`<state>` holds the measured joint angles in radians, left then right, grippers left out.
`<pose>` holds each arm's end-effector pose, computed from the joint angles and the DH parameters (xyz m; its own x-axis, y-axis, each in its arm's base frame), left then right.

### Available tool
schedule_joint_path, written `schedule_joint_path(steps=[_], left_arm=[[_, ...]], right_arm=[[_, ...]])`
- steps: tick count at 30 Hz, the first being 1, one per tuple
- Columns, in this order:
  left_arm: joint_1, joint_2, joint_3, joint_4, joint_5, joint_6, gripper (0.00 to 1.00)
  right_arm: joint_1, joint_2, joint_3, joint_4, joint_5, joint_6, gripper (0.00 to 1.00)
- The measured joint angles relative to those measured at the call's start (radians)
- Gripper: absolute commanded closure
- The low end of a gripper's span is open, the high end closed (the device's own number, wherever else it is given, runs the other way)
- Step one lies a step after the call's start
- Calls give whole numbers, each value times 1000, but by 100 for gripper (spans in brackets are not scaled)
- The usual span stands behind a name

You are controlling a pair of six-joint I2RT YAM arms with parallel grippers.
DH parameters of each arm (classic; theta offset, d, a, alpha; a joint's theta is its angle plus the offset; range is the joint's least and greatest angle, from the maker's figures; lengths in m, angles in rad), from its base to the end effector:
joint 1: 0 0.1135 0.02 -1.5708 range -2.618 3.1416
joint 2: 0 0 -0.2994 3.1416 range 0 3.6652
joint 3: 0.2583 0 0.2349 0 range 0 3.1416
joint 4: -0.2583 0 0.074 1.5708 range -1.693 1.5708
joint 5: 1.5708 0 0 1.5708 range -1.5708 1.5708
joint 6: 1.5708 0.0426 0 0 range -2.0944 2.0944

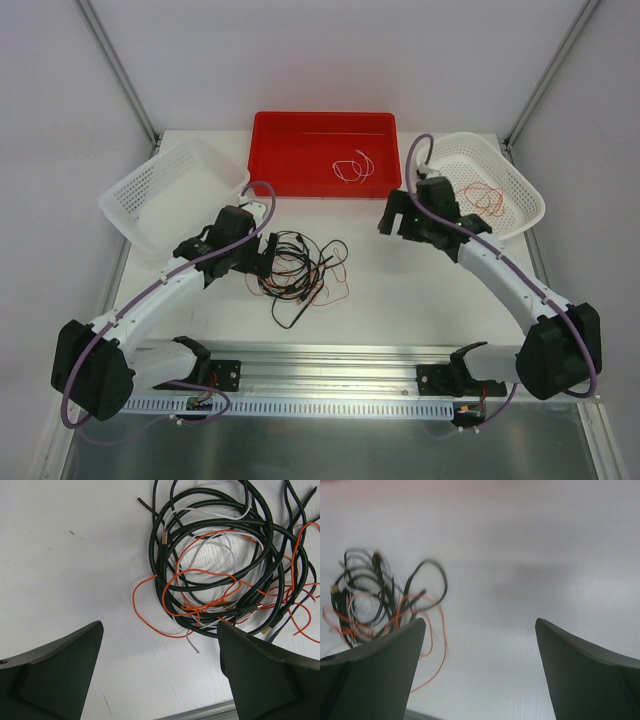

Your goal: Untangle the cables

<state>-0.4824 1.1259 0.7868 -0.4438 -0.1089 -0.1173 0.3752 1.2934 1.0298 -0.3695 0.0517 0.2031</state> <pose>0.1862 -0.0923 0.2827 -0.6665 0.2177 -0.7130 0.3171 0.9484 -0.0068 0.2491 0.0957 0.3313 -0.6052 -0.0218 -0.7958 -0.2094 0.9688 0.1327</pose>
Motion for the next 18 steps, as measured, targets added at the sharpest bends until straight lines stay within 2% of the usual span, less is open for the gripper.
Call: schedule_joint_path(steps=[7,13,16,17,18], left_arm=[[0,-12,0,0,-2,-2,1],[0,-34,0,0,-15,-3,1],[0,-34,0,0,-26,-3,1],[0,-34,0,0,-28,-2,1],[0,-34,0,0,-30,-3,1]], right_arm=[[257,14,-113,51,-15,85,7],[378,133,-114,168,-3,107,19],[415,212,-113,197,-2,110,32],[425,234,-113,201,-1,109,46],[433,250,-113,202,5,108,54]])
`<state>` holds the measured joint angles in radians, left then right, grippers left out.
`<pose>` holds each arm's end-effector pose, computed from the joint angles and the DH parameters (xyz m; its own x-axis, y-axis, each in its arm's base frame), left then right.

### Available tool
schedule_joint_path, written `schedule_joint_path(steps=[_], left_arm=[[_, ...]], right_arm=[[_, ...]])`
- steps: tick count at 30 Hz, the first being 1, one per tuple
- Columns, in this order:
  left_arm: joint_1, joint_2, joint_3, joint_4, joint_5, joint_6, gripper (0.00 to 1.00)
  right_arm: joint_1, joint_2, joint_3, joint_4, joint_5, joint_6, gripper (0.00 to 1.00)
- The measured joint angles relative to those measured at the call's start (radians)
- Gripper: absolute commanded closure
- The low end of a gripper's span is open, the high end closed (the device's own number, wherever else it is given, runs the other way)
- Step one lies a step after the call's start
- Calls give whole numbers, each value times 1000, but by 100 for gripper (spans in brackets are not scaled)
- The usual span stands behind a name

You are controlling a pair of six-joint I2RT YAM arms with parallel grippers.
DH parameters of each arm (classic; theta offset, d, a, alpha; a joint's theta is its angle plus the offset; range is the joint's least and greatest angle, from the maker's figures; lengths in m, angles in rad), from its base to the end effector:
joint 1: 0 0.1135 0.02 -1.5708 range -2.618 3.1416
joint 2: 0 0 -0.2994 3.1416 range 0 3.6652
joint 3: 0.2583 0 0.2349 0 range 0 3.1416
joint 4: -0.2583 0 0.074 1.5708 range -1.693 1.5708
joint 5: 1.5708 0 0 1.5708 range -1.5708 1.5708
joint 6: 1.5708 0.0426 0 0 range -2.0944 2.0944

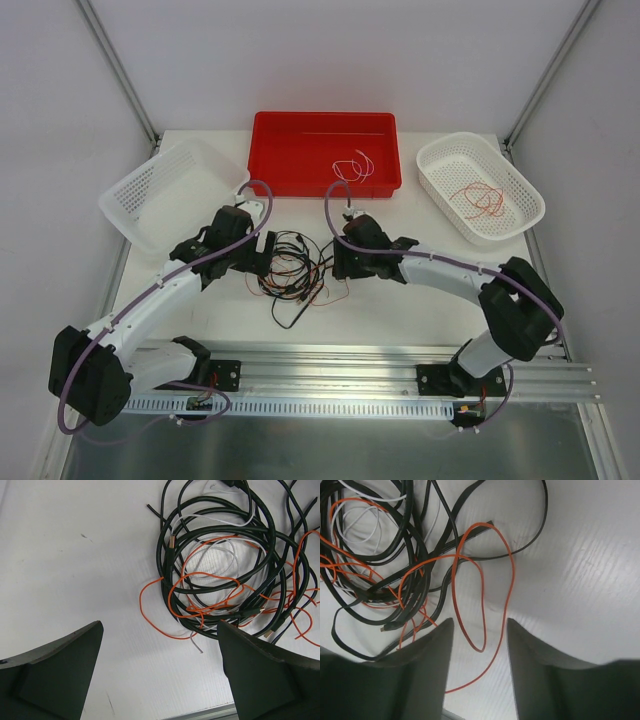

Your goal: Untangle the cables

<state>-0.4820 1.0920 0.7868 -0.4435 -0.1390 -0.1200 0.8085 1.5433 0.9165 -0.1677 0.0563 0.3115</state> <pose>0.1816 -0.0883 0.2891 -0.6430 0.2026 -0.7386 0.2943 0.9557 0.0059 0.2176 0.2244 0.2450 -0.6820 -0.2711 -0.6792 -0.5104 0.8416 0.1765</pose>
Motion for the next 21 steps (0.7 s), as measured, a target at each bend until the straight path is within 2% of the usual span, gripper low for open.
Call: schedule_joint_path(steps=[1,3,4,8,12,17,21], left_arm=[[0,0,0,0,0,0,1],[2,0,0,0,0,0,1],[5,0,0,0,0,0,1],[6,0,0,0,0,0,1],[6,12,0,0,1,0,1],[6,28,0,0,2,0,1],[6,34,0,-1,3,0,1]], right_arm=[[7,12,0,-1,7,0,70],[21,19,0,-3,23,-2,86],[25,15,2,-9,38,-9,98],[50,-40,52,-113,133,-68,99],[66,-181,169,-258,252,-161,99],[66,-329,443,-413,356,-306,99],[66,-387,667,-458,399,-416,99]])
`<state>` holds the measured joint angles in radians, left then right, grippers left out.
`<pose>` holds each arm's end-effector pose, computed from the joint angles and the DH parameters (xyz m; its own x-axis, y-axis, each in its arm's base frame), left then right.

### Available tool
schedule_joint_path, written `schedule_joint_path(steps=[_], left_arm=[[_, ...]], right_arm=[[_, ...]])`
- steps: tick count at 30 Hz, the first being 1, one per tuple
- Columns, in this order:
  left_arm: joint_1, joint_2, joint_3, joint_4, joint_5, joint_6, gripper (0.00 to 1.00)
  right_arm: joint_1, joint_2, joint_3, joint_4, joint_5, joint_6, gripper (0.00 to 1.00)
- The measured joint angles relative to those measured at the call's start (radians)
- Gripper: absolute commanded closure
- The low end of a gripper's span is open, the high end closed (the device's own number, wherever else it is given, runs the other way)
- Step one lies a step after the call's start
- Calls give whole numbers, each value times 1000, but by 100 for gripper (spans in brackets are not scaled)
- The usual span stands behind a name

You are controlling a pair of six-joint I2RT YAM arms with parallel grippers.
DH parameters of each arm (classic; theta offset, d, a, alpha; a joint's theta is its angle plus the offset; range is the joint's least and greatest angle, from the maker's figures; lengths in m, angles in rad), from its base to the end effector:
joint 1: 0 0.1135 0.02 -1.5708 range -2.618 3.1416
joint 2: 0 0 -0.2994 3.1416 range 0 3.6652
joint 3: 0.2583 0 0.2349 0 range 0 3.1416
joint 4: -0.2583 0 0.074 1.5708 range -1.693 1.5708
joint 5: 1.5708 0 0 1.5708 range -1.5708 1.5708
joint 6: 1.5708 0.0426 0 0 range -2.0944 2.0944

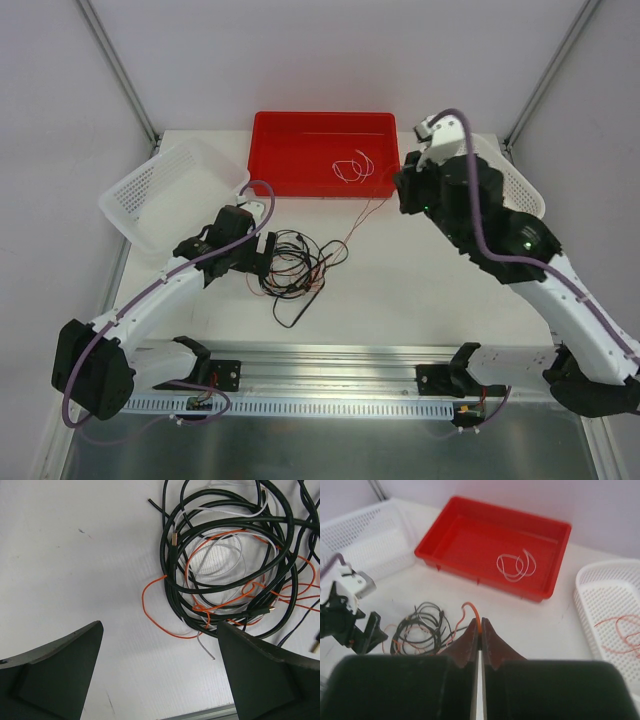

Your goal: Untangle the cables

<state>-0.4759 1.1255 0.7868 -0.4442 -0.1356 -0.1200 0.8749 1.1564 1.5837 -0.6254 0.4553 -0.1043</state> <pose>0.1871 -0.0900 0.2829 -0.6666 0.2101 -0.7152 0.2911 0.9567 0.0098 0.1370 0.1348 0.5142 -0.0825 -0.2446 -0.9661 -0.4238 0.8860 -0.1881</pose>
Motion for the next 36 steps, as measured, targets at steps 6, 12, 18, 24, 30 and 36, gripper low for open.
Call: schedule_joint_path(steps=[6,12,18,24,30,36], left_arm=[[0,0,0,1,0,0,1],[0,9,0,0,0,0,1],[0,13,0,0,-2,0,1],[0,13,0,0,-3,0,1],[0,13,0,0,-2,0,1],[0,13,0,0,-2,0,1]], right_arm=[[0,-84,148,20,12,-113,99],[0,-169,113,162,12,-165,99],[0,-236,15,248,59,-183,99],[-16,-299,-260,241,135,-121,99],[-74,-309,-575,137,134,43,87],[-103,-226,-756,30,106,236,40]])
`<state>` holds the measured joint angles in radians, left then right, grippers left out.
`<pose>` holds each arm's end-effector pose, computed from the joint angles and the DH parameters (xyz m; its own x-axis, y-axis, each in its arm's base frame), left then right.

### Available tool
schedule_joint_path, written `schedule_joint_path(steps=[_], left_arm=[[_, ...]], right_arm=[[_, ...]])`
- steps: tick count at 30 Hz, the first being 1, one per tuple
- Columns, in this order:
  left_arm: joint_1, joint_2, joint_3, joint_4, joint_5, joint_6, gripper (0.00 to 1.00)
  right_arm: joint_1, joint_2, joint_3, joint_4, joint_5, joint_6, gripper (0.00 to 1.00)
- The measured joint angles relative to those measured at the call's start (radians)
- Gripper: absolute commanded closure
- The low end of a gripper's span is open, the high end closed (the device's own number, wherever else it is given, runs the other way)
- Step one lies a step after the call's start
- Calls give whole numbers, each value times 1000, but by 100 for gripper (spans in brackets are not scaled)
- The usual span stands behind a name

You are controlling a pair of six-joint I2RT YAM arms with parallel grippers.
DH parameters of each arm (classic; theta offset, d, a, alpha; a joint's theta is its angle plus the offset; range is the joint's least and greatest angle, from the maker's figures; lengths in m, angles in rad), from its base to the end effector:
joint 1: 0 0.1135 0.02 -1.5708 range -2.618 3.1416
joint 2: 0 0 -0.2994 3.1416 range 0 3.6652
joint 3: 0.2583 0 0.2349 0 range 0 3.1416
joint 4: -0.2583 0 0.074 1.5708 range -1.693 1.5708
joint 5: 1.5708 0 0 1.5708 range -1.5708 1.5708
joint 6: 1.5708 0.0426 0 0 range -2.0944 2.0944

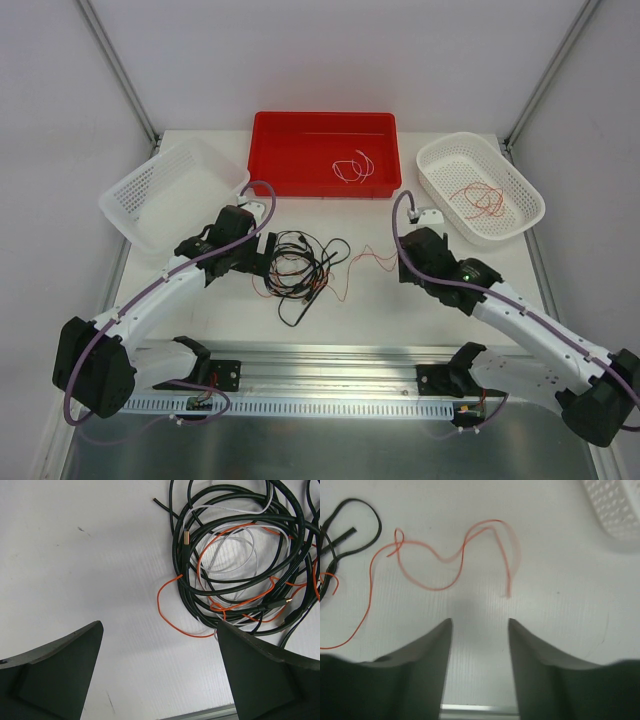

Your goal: Untangle the cables

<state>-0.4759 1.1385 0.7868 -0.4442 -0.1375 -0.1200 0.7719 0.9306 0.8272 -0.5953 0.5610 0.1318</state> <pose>0.1891 -0.0909 0.2804 -0.6746 0.2143 -0.7063 0.2899 0.9570 0.0135 0.1287 0.0936 0.3191 -0.4962 -0.3277 -0.8040 -0.2355 0.9421 -0.2386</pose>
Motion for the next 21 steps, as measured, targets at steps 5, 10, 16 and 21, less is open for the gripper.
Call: schedule_joint_path(steps=[5,10,16,21], left_arm=[[0,0,0,0,0,0,1],[0,0,0,-1,0,0,1],[0,0,0,-2,0,0,1],[0,0,0,-3,-1,0,1]], right_arm=[[29,70,-6,-27,-99,19,25],[109,105,28,16,-246,-61,25],[167,248,56,163,-491,-147,25],[195,405,72,273,-602,-179,26]])
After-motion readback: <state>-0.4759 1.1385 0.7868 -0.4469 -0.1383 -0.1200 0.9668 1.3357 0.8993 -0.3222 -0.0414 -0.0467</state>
